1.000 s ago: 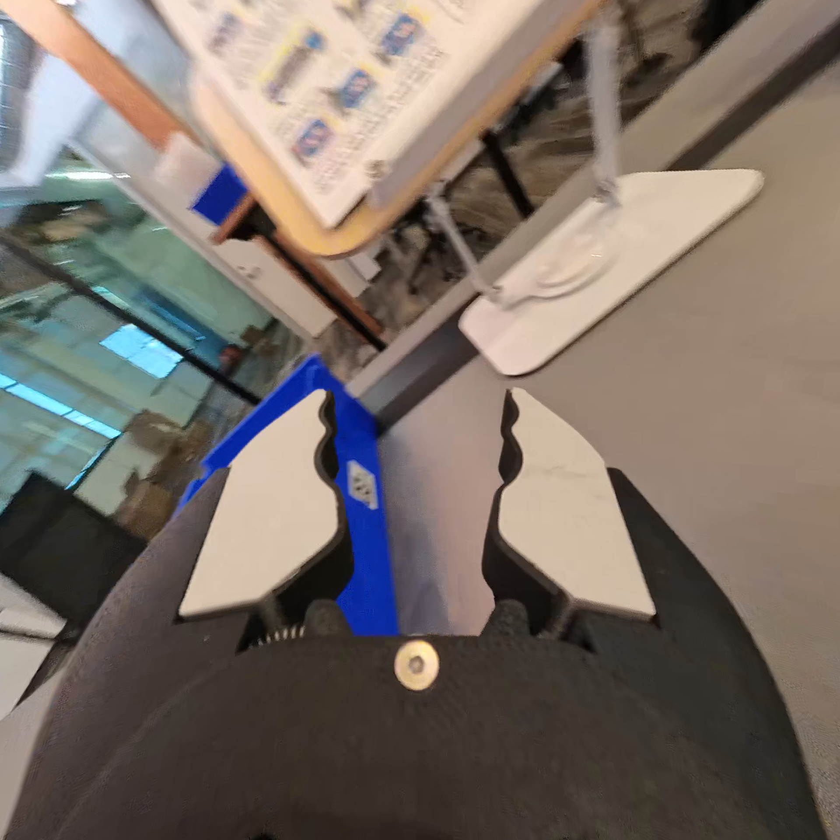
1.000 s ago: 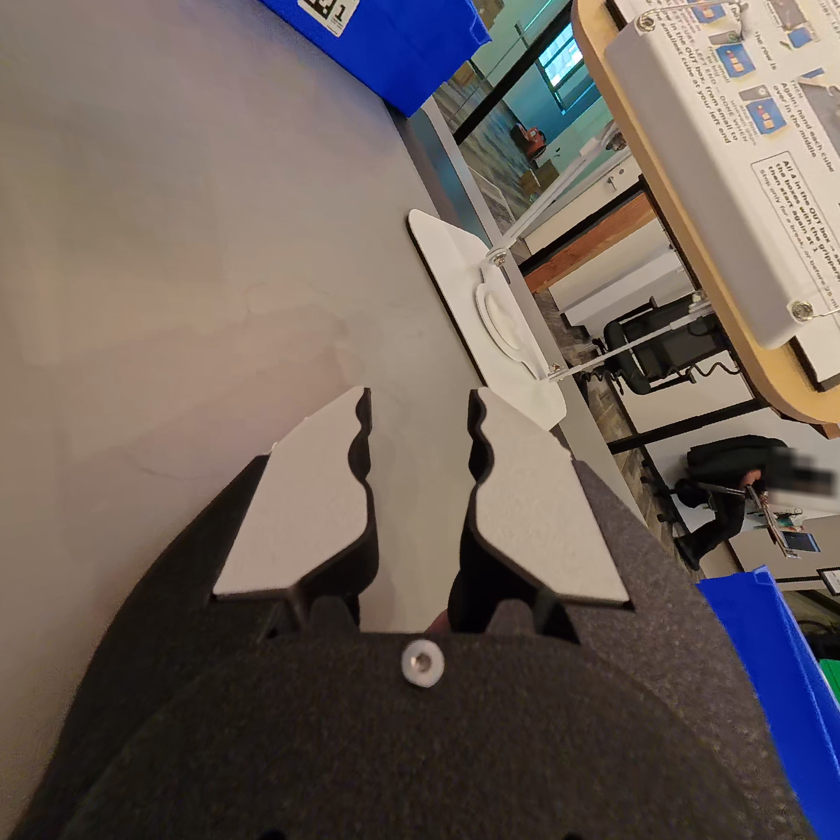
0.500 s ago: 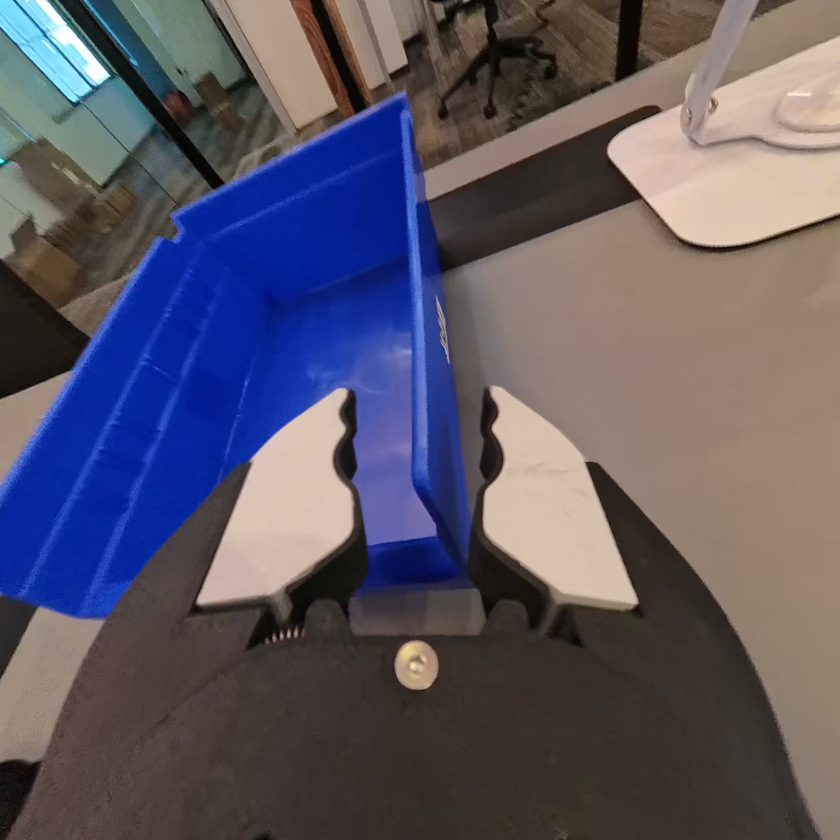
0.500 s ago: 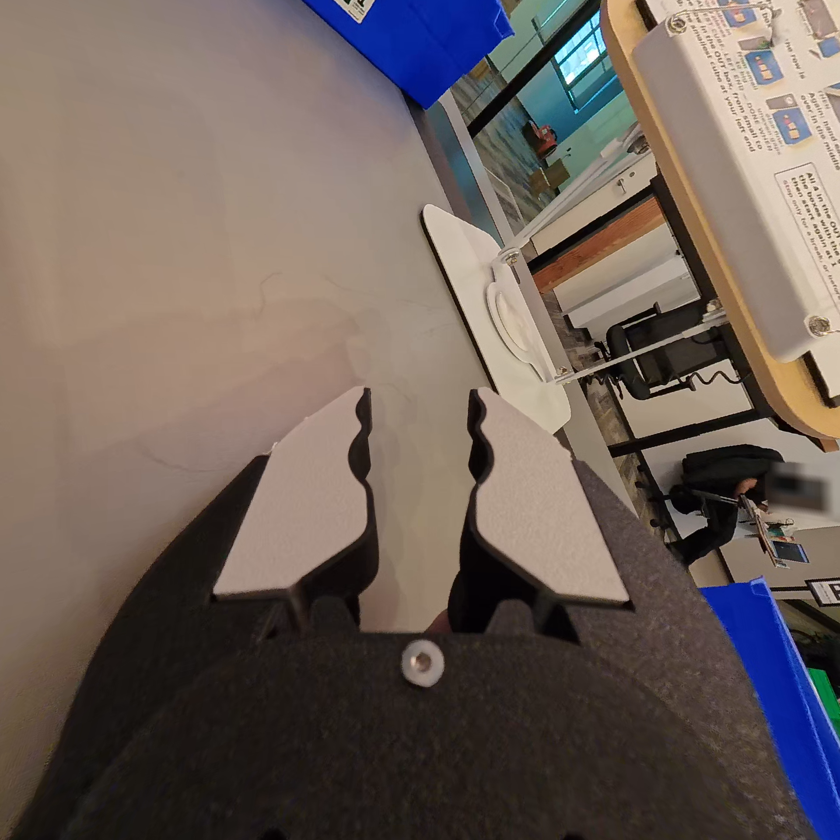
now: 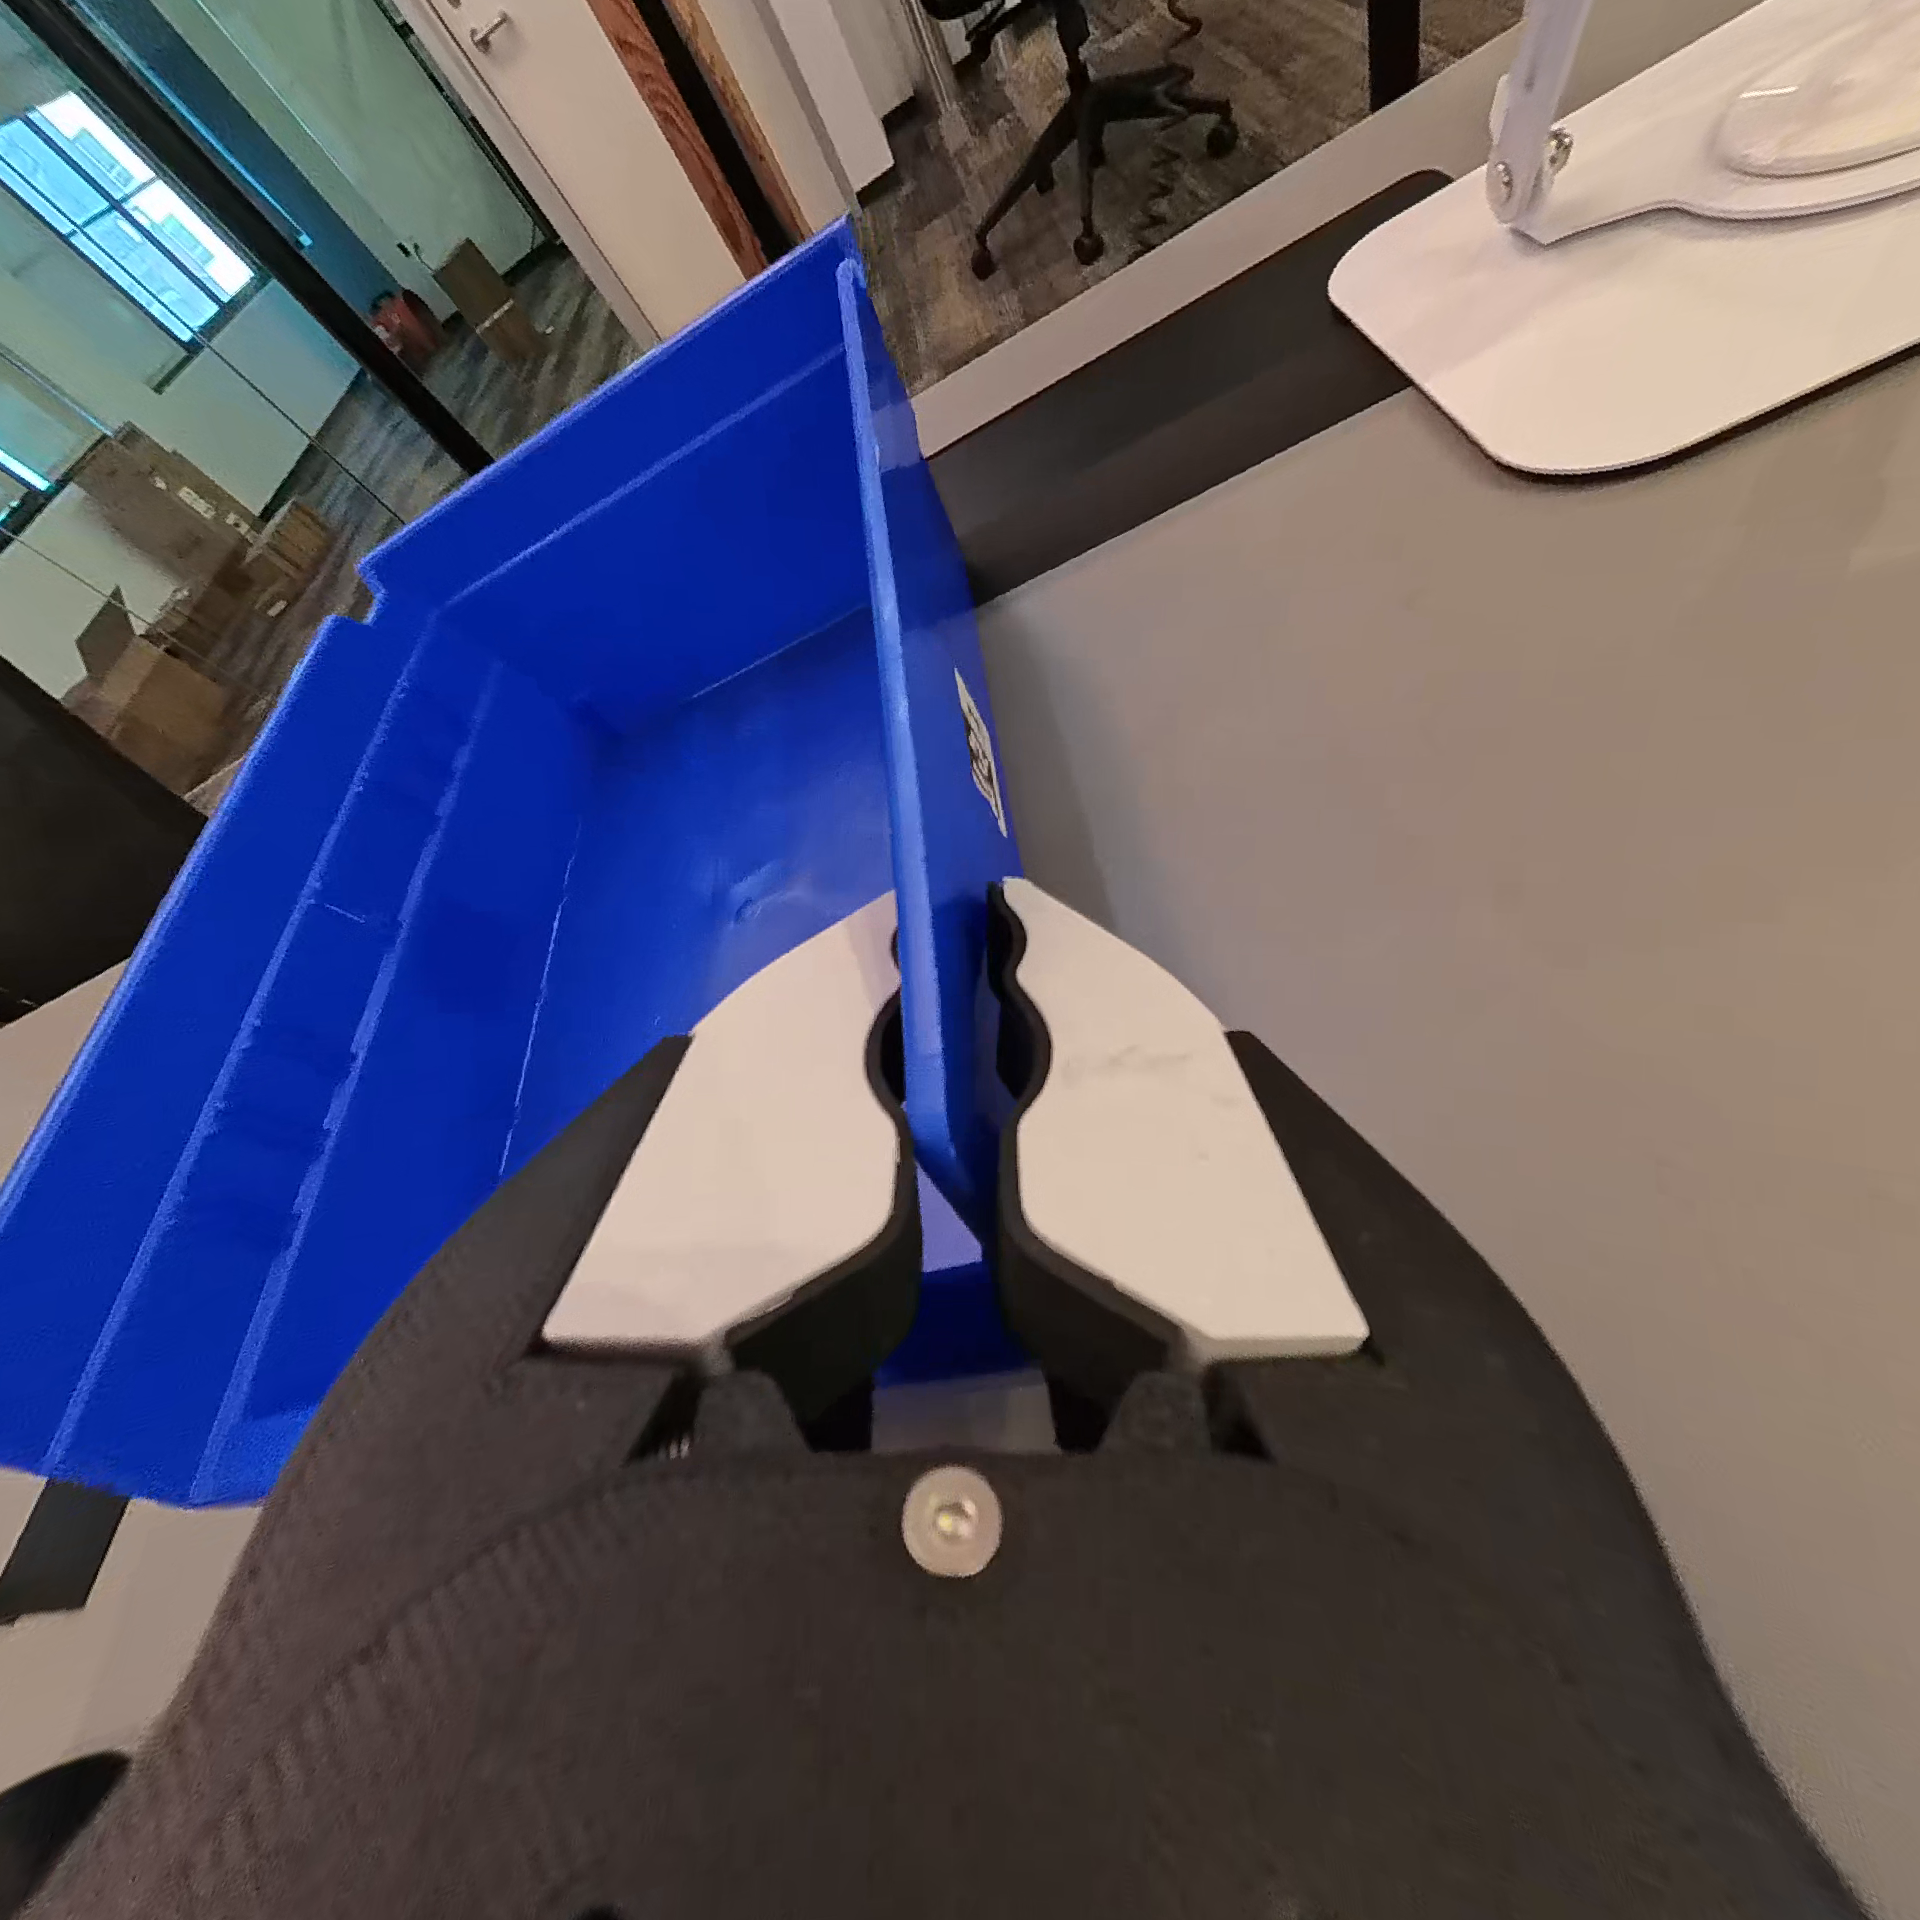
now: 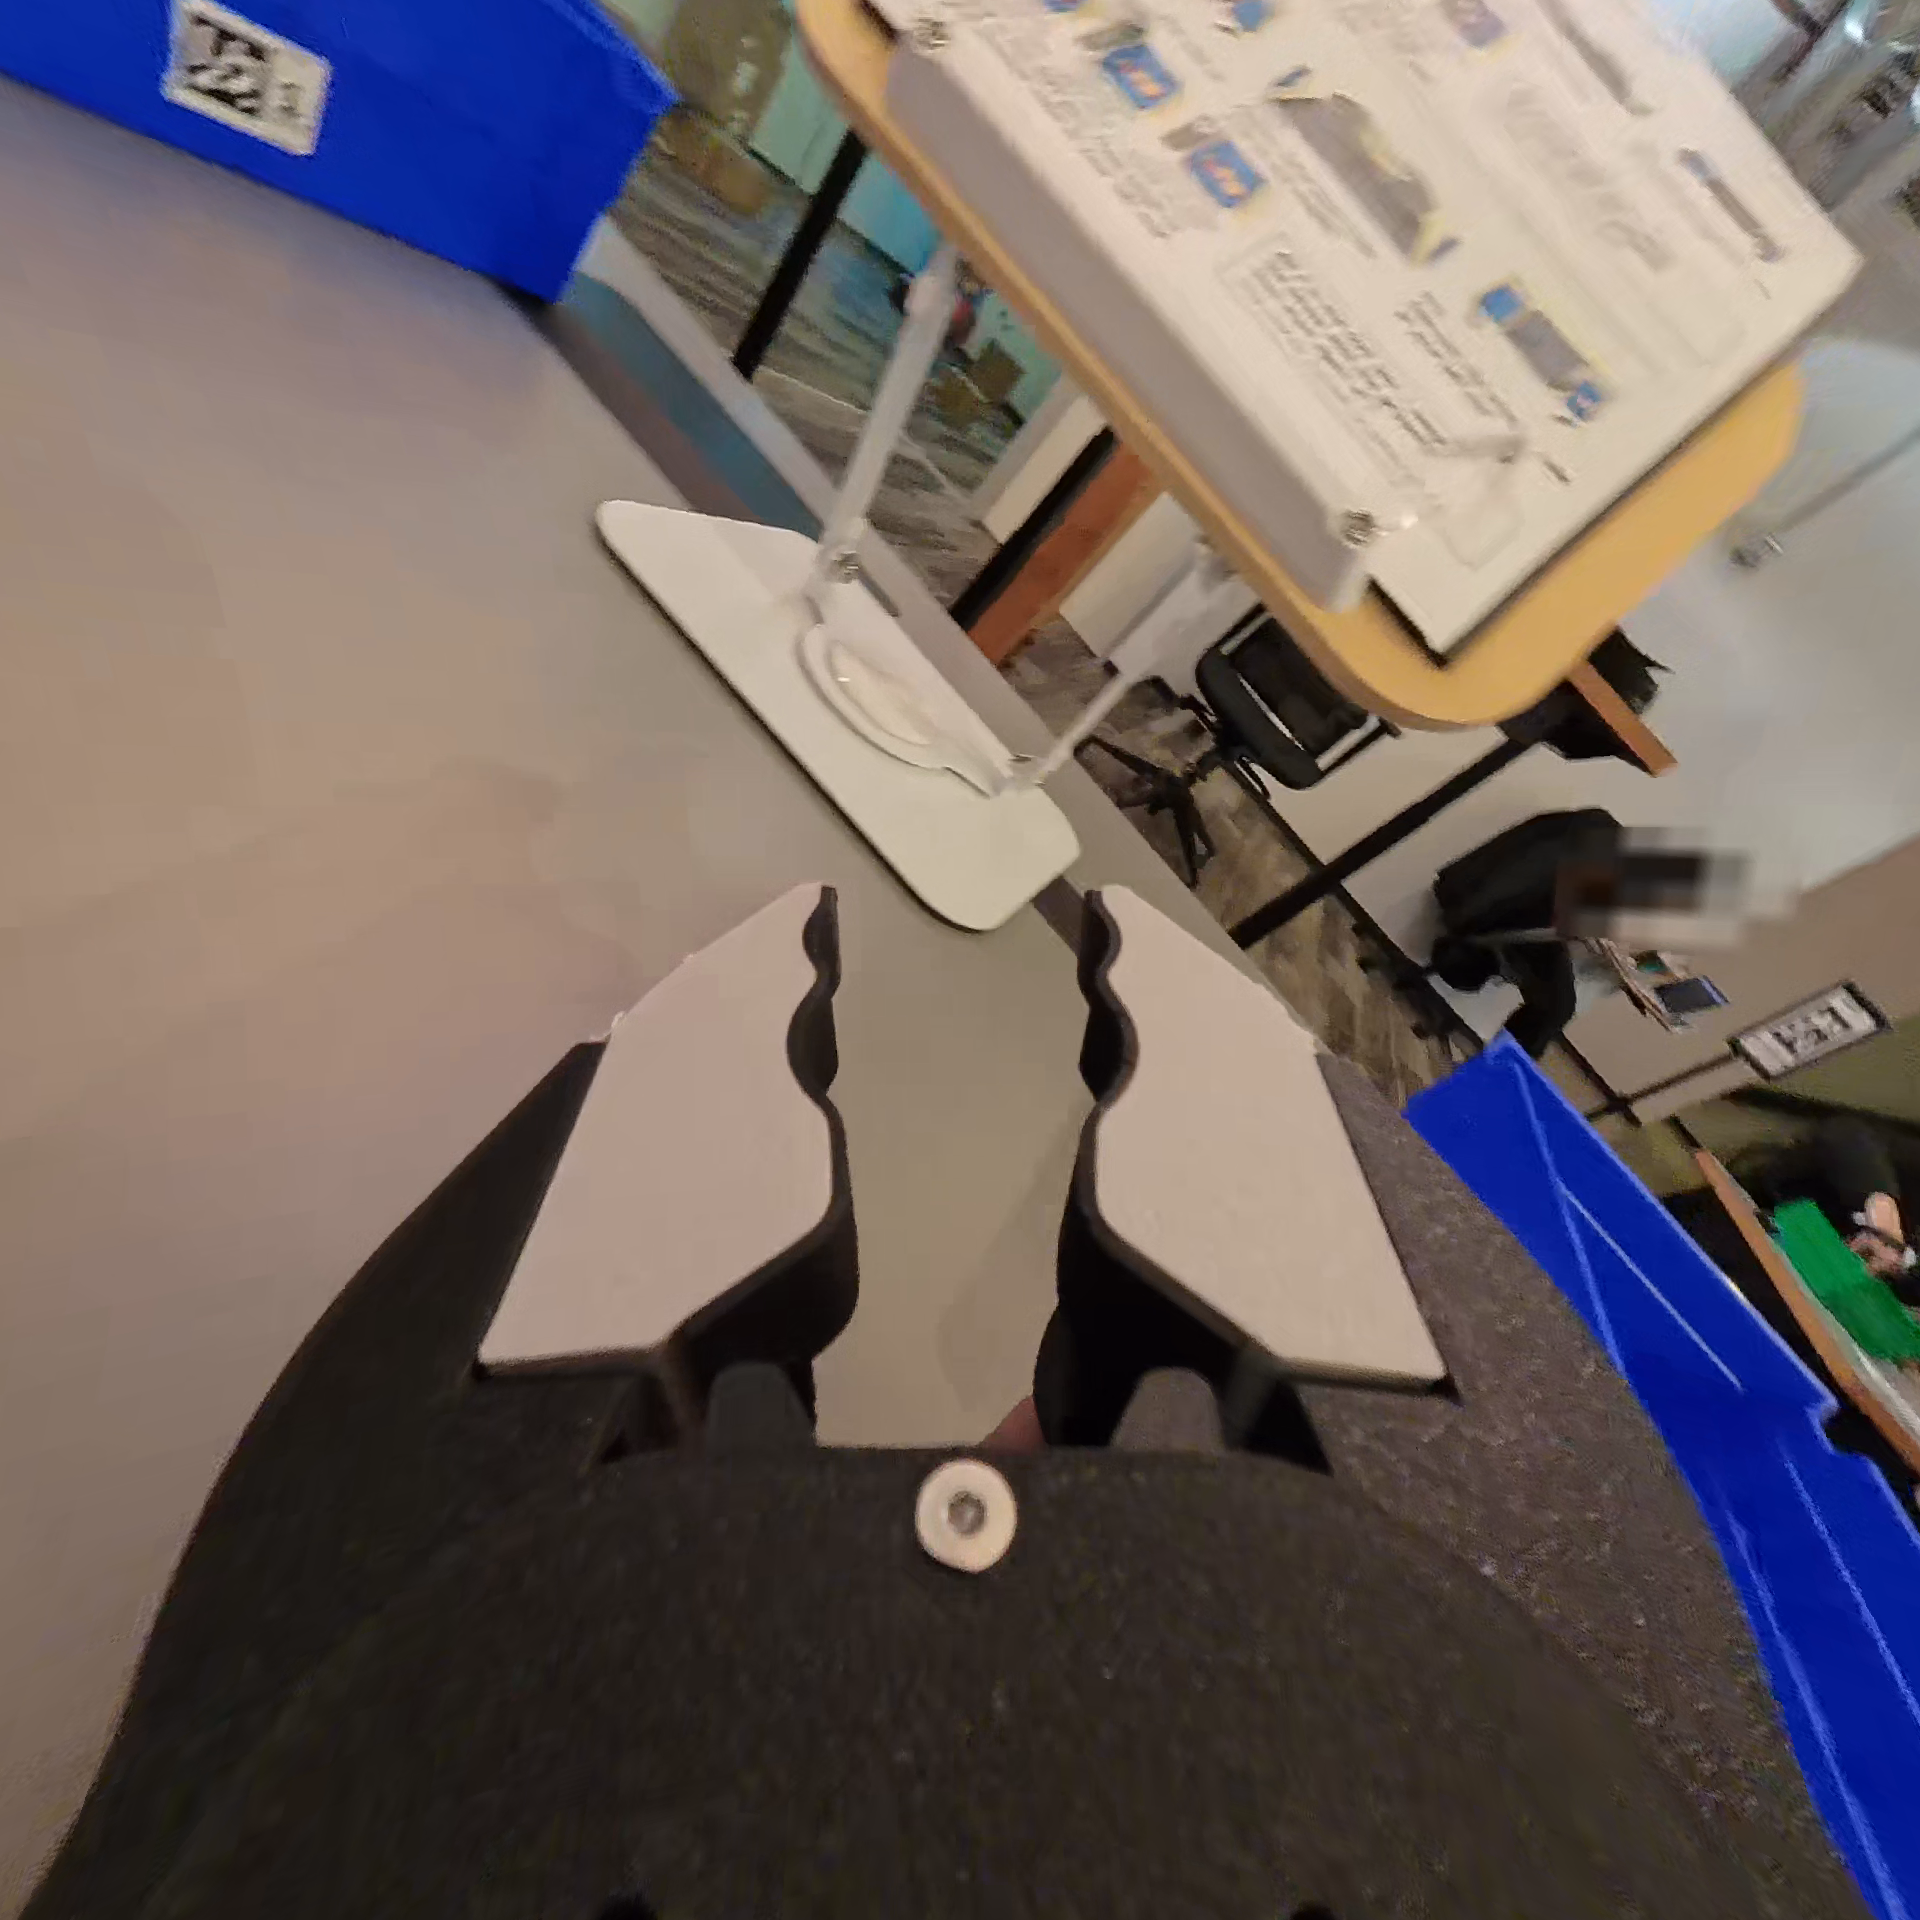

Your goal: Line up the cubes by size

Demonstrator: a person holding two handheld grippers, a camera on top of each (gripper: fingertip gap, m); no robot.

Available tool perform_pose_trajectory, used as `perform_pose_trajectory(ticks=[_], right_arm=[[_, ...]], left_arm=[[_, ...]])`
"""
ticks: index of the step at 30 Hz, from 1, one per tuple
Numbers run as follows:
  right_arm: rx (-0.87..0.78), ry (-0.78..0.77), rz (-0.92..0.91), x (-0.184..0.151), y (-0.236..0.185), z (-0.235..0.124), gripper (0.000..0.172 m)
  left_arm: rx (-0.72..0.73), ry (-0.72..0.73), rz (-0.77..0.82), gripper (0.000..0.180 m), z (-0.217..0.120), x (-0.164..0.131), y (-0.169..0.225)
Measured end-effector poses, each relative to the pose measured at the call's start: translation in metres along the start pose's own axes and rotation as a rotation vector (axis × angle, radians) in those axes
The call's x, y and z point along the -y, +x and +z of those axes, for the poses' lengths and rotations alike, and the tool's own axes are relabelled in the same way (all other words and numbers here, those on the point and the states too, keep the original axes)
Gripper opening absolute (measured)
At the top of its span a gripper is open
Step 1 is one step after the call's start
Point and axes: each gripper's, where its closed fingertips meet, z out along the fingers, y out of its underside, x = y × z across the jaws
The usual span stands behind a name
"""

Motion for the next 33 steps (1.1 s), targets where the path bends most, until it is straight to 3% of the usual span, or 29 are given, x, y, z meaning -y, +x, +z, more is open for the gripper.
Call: perform_pose_trajectory(ticks=[4, 10, 33], right_arm=[[-0.018, -0.069, 0.134, -0.019, 0.012, -0.012, 0.045], [-0.016, -0.219, 0.135, -0.045, 0.008, -0.014, 0.049], [0.014, -0.26, 0.11, -0.054, 0.004, -0.01, 0.052]], left_arm=[[0.009, -0.006, -0.002, 0.009, -0.012, -0.002, 0.007], [0.01, -0.003, 0.001, 0.009, -0.025, -0.003, 0.016], [0.001, 0.018, -0.008, 0.009, -0.026, -0.001, 0.02]])
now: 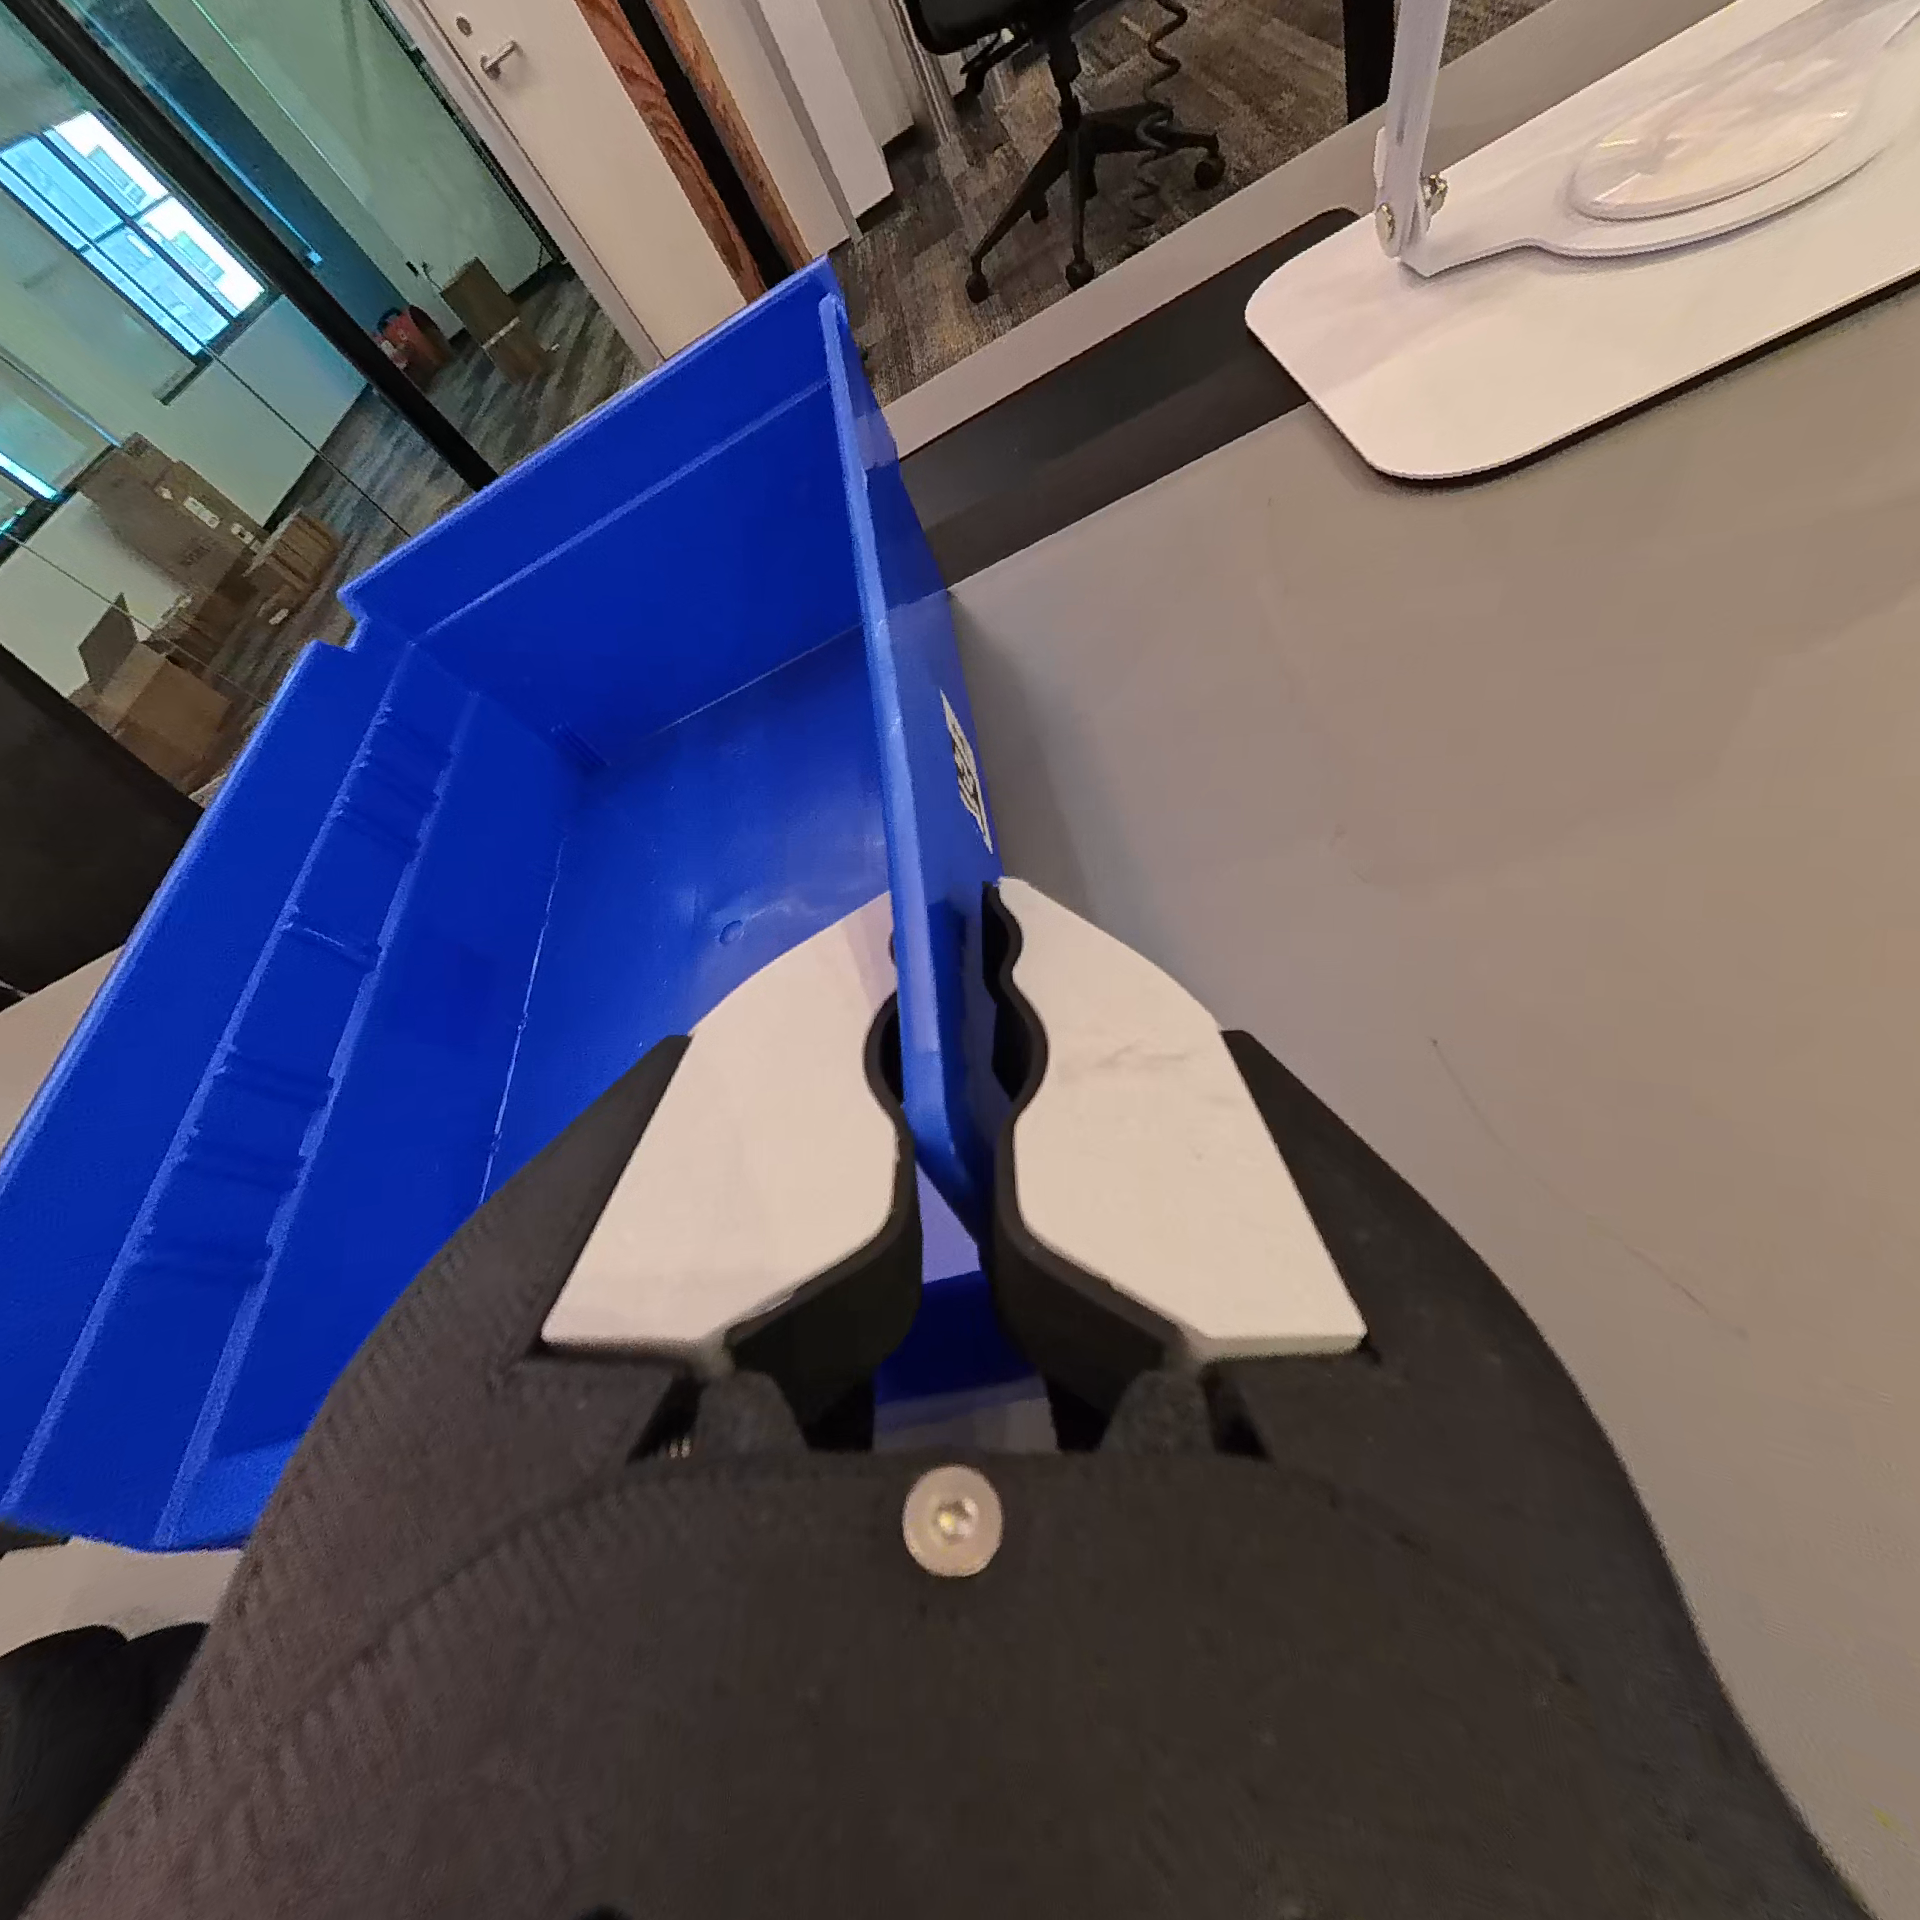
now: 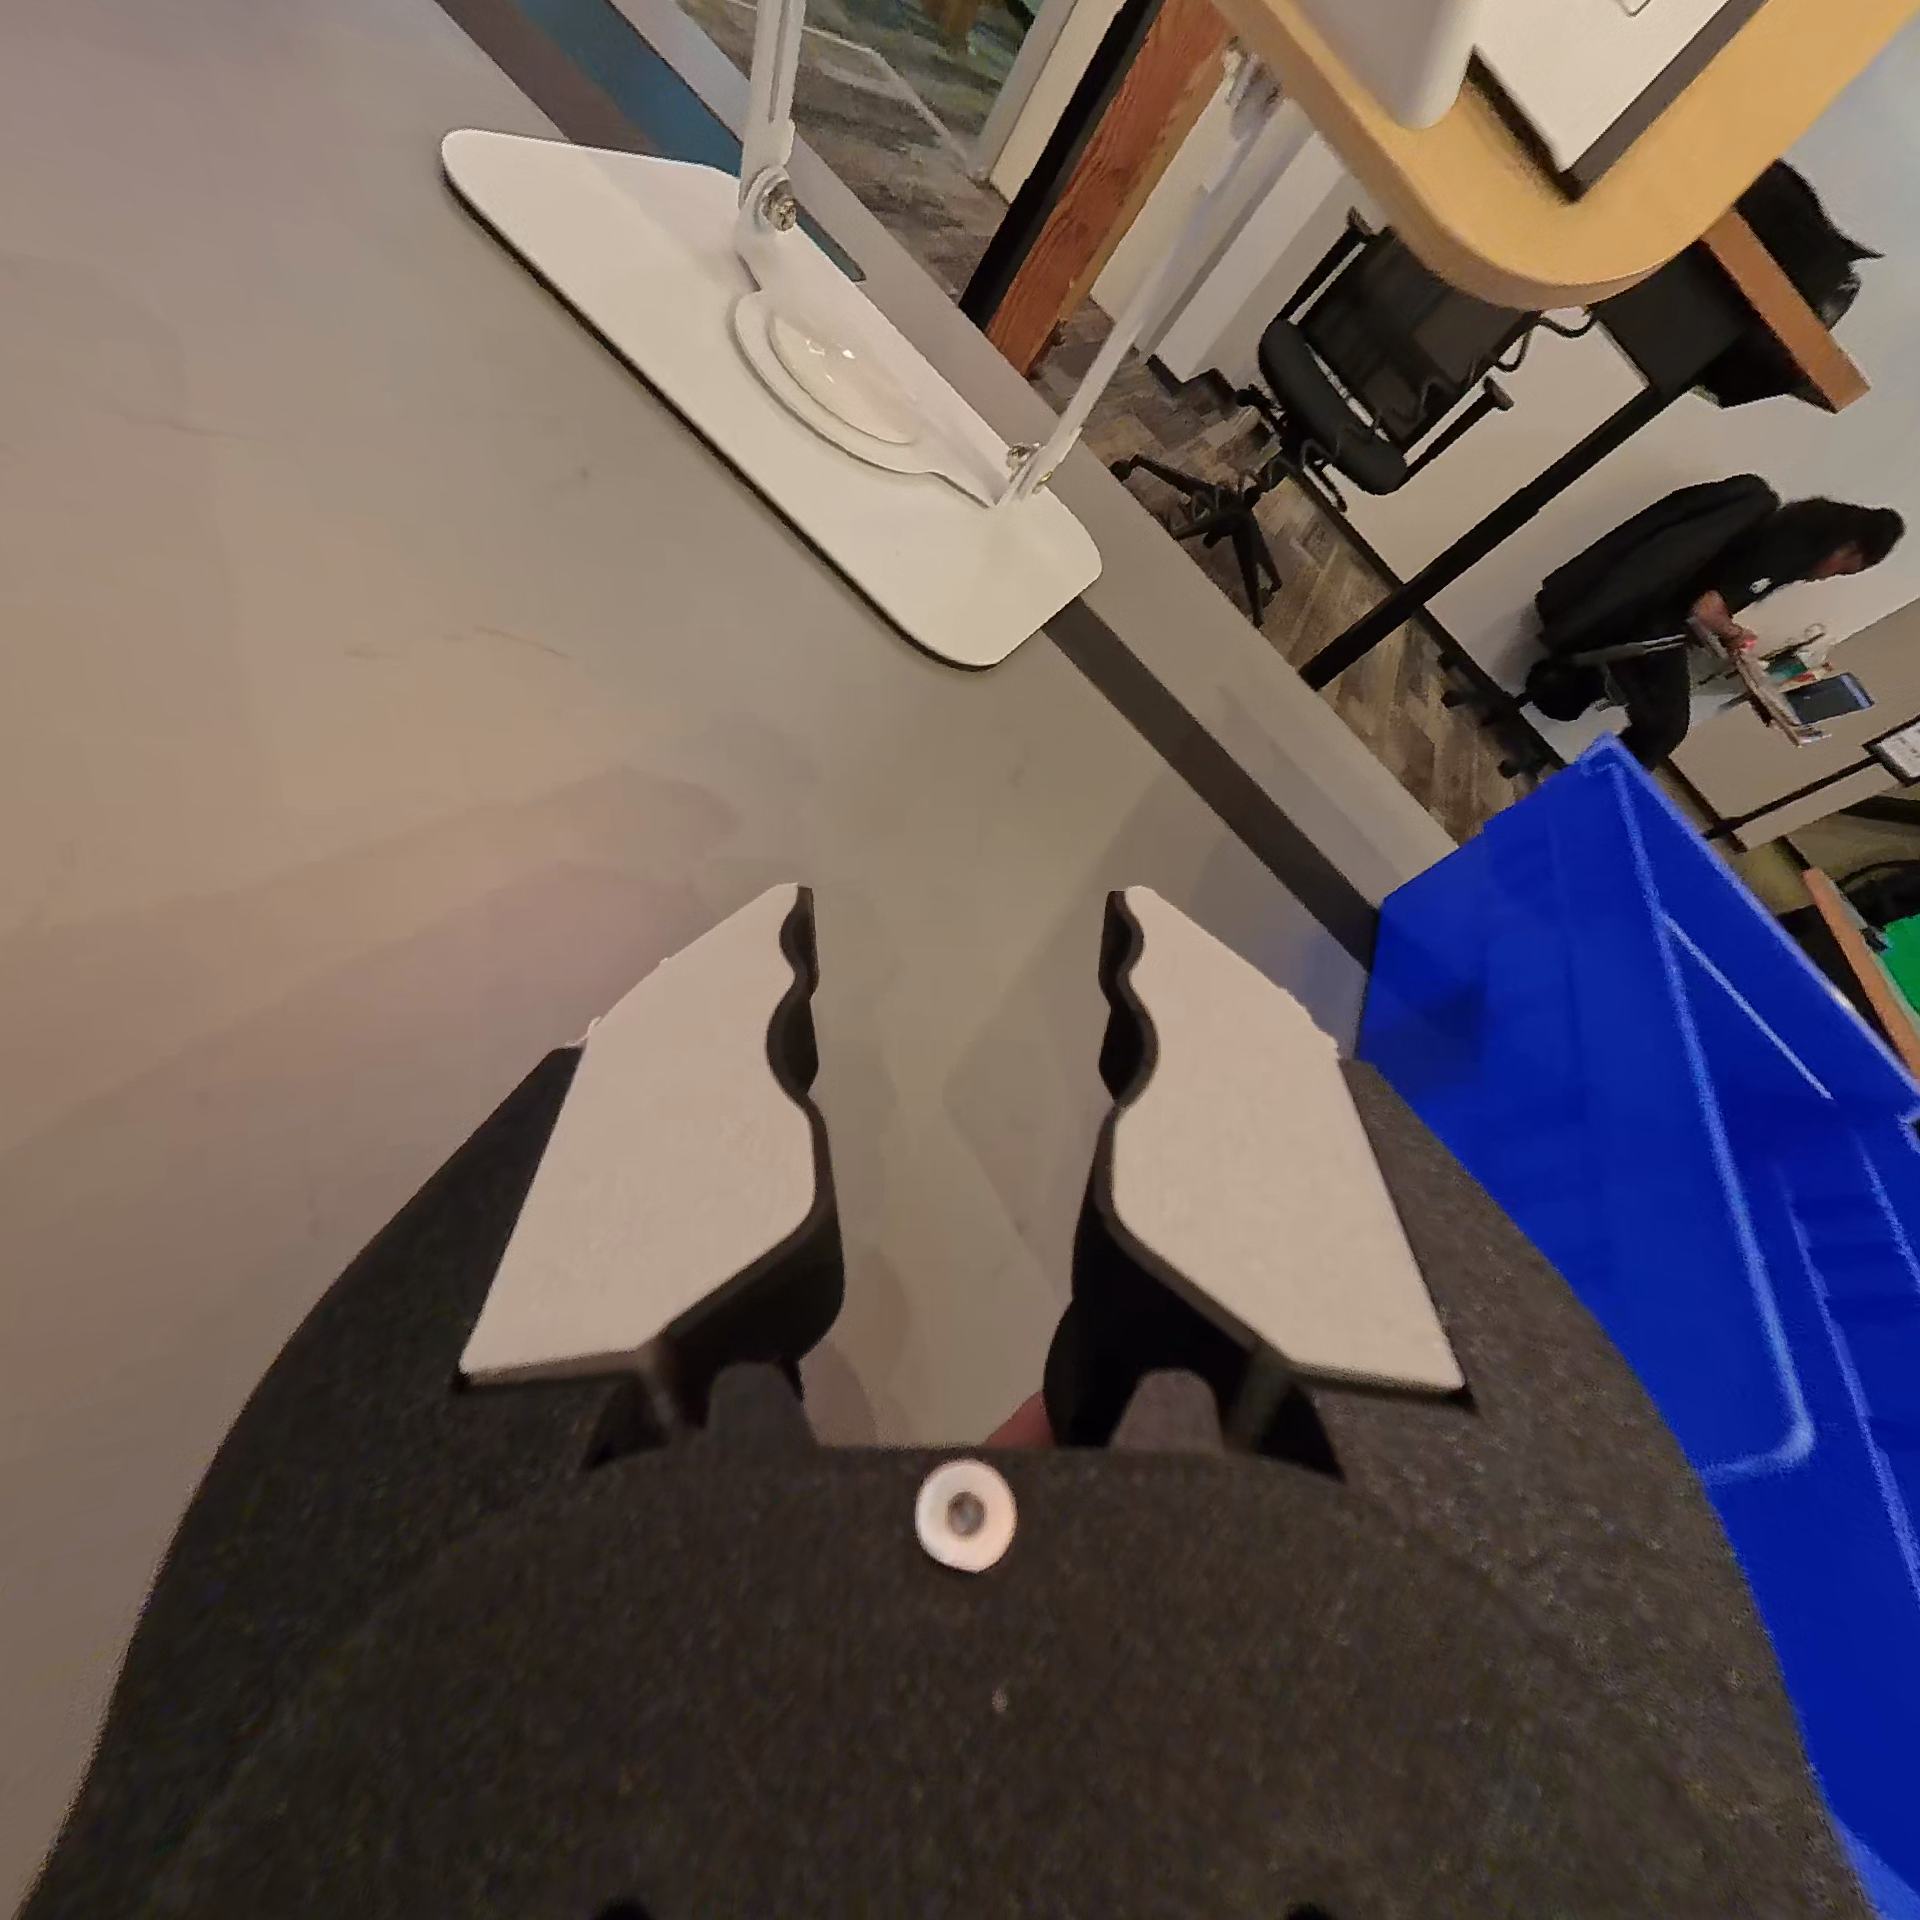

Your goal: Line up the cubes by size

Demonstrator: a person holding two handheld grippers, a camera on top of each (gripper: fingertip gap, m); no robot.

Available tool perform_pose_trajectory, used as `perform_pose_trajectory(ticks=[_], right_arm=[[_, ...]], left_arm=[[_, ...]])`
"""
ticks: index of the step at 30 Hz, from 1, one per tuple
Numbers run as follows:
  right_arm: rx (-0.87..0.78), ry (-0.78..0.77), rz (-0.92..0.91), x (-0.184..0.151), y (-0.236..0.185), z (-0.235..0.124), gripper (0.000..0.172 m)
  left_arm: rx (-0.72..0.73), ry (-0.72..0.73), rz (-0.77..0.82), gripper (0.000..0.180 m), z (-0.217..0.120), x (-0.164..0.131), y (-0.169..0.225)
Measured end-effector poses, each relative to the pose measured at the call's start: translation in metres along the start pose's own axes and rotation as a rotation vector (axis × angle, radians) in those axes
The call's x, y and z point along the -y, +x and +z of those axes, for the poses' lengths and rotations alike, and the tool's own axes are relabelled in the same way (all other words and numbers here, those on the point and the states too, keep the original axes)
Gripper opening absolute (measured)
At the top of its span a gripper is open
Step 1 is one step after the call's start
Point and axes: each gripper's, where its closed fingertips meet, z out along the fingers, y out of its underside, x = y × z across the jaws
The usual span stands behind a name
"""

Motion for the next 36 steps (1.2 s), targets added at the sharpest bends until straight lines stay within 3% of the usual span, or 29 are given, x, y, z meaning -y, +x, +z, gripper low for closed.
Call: perform_pose_trajectory(ticks=[9, 15, 20, 23, 30, 36], right_arm=[[-0.326, 0.106, 0.038, 0.015, 0.095, -0.043, 0.049], [-0.454, 0.016, 0.095, -0.023, 0.147, -0.051, 0.049], [-0.323, -0.087, 0.155, -0.053, 0.136, -0.031, 0.042], [-0.307, -0.093, 0.144, -0.056, 0.132, -0.026, 0.018], [-0.292, -0.065, 0.256, -0.057, 0.136, -0.028, 0.004], [-0.252, -0.062, 0.272, -0.057, 0.13, -0.036, 0.003]], left_arm=[[-0.013, 0.008, 0.009, 0.008, -0.008, -0.001, 0.005], [-0.023, 0.007, 0.013, 0.008, -0.018, -0.002, 0.013], [-0.037, 0.016, 0.022, 0.009, -0.032, -0.003, 0.023], [-0.048, 0.024, 0.027, 0.008, -0.043, -0.004, 0.03], [-0.086, 0.023, 0.047, 0.008, -0.071, -0.011, 0.044], [-0.126, 0.026, 0.057, 0.008, -0.105, -0.023, 0.052]])
